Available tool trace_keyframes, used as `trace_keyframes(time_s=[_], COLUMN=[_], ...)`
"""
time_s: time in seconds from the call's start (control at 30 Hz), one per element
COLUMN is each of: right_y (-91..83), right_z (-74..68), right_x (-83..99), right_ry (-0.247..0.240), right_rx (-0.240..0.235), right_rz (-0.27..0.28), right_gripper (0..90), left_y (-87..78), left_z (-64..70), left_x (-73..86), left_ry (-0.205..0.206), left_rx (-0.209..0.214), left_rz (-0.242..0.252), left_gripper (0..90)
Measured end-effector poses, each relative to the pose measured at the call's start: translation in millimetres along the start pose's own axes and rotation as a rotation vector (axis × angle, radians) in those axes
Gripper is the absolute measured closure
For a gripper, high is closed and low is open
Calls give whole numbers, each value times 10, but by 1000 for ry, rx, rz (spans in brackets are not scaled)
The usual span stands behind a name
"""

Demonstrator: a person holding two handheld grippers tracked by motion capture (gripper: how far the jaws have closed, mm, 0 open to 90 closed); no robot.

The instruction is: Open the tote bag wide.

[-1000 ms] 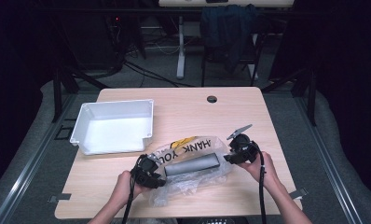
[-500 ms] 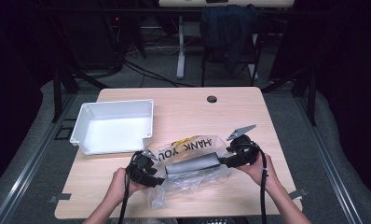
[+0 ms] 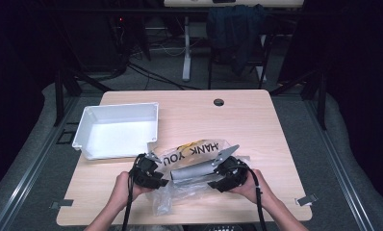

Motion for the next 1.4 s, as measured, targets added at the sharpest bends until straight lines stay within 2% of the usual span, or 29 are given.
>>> trace_keyframes(time_s=[0.1,0.17,0.23,0.27,0.33,0.37,0.4,0.5,0.57,0.77,0.93,1.03,1.17,1.27,1.3,1.33,1.4], right_y=[78,142,183,216,254,271,303,359,375,331,274,268,264,246,240,234,204], right_z=[-47,-69,-66,-67,-51,-31,-30,1,9,-25,35,46,33,27,29,20,15], right_x=[-18,-19,-1,3,10,26,28,57,84,156,241,273,329,358,358,342,296], right_ry=[-27,-37,-53,-43,-44,-54,-46,-46,-48,-59,-45,-44,-43,-51,-58,-47,-39], right_rx=[-1,18,38,50,63,73,72,76,61,26,22,4,-22,-45,-44,-54,-63], right_rz=[-23,-32,-63,-63,-68,-95,-84,-108,-131,-152,-174,-186,-214,-234,-232,-216,-187], right_gripper=[495,523,577,597,675,729,779,899,900,900,900,900,900,900,900,900,900], left_y=[2,8,13,17,26,28,31,43,41,41,33,27,22,10,-4,-35,-94], left_z=[-17,-29,-37,-43,-51,-54,-55,-58,-71,-167,-249,-291,-337,-323,-318,-298,-275], left_x=[-9,-8,-5,-5,-8,-8,-9,-13,-18,-10,-13,-8,9,16,12,1,-22], left_ry=[-10,-11,-17,-18,-20,-19,-21,-26,-25,-41,-49,-47,-48,-43,-42,-48,-49], left_rx=[-6,-8,-6,-7,-6,-7,-7,-15,-28,-74,-120,-143,-153,-131,-130,-107,-93], left_rz=[1,-2,-6,-6,-5,-7,-7,-6,-2,3,5,1,0,-3,-2,6,25], left_gripper=[623,625,625,629,635,639,641,667,709,809,826,828,827,801,766,708,610])
Point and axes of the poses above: each handheld gripper's, and its own axes: y roughly forward along the jaws, x roughly out of its underside, z roughly to its right, the point moved 8 cm from there along y, roughly forward along the jaws, and after that the axes turned 3 degrees about x, right-handed, at the moved point
